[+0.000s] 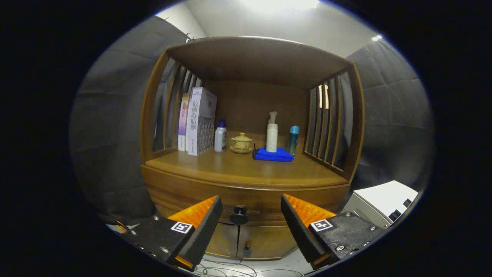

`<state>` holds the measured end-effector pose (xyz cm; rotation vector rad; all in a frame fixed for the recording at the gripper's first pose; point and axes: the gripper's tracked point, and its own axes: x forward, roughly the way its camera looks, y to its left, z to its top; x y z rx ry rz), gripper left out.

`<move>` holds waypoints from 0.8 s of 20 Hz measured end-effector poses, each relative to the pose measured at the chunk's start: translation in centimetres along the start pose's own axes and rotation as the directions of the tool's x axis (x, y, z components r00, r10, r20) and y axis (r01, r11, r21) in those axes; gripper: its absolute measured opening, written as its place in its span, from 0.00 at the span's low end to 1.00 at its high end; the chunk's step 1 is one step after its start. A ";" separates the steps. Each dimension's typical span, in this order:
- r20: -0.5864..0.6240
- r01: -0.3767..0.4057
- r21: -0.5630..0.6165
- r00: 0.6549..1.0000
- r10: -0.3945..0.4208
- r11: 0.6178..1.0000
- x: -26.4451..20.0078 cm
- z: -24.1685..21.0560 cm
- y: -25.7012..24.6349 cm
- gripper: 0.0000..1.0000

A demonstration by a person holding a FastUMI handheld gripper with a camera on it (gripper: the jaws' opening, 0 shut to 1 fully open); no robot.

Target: Pull open the drawer, take out the items inside it, and place them on the countertop above the cabinet.

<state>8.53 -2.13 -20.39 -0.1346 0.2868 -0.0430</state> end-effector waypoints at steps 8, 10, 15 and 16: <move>-0.130 -0.018 0.007 0.991 0.018 1.000 5.8 -6.0 2.8 0.94; -0.132 -0.013 -0.008 0.991 0.012 1.000 6.3 -6.6 2.7 0.88; -0.156 0.009 0.003 0.988 -0.008 1.000 7.1 -7.8 2.1 0.51; -0.150 0.010 0.032 0.989 -0.006 0.999 7.2 -8.0 2.1 0.49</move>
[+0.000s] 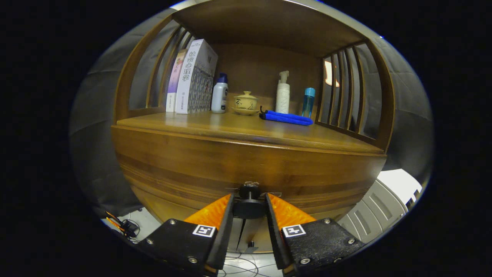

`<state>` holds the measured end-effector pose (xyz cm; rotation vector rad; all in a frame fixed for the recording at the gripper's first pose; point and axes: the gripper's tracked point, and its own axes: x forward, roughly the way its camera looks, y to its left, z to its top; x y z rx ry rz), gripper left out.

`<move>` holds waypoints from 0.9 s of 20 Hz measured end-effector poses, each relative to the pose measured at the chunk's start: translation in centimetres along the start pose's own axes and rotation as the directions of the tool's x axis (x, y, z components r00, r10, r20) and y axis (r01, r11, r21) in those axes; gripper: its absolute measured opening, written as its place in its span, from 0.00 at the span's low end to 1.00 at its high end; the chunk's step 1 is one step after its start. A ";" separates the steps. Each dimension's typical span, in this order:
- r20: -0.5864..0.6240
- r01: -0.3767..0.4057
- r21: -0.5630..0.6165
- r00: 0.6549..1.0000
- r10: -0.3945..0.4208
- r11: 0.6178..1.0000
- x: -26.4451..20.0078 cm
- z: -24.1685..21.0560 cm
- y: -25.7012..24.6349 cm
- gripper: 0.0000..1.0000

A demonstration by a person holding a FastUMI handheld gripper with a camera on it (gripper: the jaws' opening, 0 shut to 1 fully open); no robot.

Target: Pull open the drawer, take out the items inside it, and place them on the countertop above the cabinet.

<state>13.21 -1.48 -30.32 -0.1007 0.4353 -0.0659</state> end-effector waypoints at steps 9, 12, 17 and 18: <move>0.057 0.001 0.003 0.998 -0.001 1.000 -1.6 -0.8 0.1 0.36; 0.058 -0.001 0.029 0.998 0.000 1.000 -4.0 -1.7 -0.2 0.36; 0.046 -0.009 0.052 0.999 0.006 0.999 -8.9 -3.2 -0.3 0.36; 0.042 -0.009 0.047 0.999 0.007 0.999 -9.8 -3.5 -0.3 0.36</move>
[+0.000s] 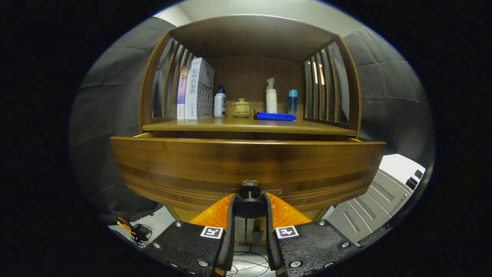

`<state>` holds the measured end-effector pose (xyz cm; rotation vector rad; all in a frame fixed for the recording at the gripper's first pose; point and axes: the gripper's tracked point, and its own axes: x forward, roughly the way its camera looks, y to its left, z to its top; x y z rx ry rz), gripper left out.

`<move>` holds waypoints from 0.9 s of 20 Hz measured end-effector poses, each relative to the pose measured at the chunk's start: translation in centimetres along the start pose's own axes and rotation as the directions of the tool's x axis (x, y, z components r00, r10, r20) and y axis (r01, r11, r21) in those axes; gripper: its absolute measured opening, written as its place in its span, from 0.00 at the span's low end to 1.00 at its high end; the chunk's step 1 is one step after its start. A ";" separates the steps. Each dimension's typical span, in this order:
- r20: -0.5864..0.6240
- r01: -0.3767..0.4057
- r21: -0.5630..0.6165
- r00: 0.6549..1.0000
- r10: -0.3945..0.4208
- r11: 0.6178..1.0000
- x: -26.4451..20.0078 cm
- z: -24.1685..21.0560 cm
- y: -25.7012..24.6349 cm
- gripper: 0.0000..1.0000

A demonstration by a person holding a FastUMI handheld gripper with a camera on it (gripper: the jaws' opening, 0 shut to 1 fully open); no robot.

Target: Pull open the drawer, take out the items inside it, and place them on the countertop above the cabinet.

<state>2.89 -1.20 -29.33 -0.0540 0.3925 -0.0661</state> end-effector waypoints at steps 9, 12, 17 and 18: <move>-0.052 -0.038 0.015 0.998 0.039 0.999 -6.4 -2.5 0.3 0.35; -0.069 -0.055 -0.017 0.996 0.053 0.998 -8.3 -3.4 0.5 0.35; -0.079 -0.068 -0.002 0.995 0.067 0.998 -10.1 -4.3 0.8 0.35; -0.074 -0.070 -0.004 0.995 0.070 0.998 -10.2 -4.4 0.8 0.35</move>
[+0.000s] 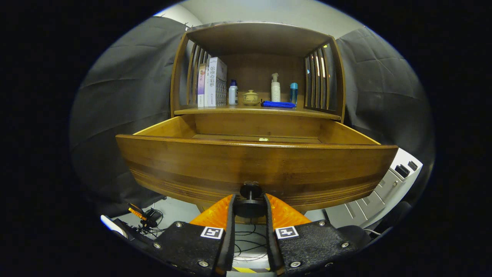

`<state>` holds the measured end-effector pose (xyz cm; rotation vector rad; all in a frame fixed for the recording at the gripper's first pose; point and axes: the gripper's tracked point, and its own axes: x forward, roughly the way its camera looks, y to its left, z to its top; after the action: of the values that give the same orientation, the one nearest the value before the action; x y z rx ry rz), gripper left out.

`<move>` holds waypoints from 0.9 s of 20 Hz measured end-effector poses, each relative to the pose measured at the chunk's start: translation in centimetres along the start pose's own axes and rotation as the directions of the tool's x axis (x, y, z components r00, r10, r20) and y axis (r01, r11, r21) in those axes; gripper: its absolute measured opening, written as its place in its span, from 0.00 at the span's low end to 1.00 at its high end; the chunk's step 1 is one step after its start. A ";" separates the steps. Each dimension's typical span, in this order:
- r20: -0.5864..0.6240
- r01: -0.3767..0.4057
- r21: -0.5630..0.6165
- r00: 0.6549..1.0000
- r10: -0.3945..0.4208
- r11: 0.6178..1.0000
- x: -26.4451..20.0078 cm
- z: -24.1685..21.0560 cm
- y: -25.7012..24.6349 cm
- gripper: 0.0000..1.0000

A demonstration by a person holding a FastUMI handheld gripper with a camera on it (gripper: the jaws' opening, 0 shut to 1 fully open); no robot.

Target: Pull open the drawer, take out the items inside it, and place them on the countertop above the cabinet.

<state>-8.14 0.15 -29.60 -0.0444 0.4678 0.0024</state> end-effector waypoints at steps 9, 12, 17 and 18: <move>0.129 -0.168 0.126 0.980 0.152 0.978 -3.5 5.4 1.4 0.95; 0.181 -0.146 0.089 0.975 0.128 0.985 -4.5 8.9 0.1 0.96; 0.197 -0.116 0.075 0.975 0.100 0.990 -3.5 12.8 -0.6 0.95; 0.175 -0.106 0.083 0.980 0.091 0.991 -2.8 13.0 -0.7 0.95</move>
<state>-4.79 0.05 -16.76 0.0697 0.2976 0.0814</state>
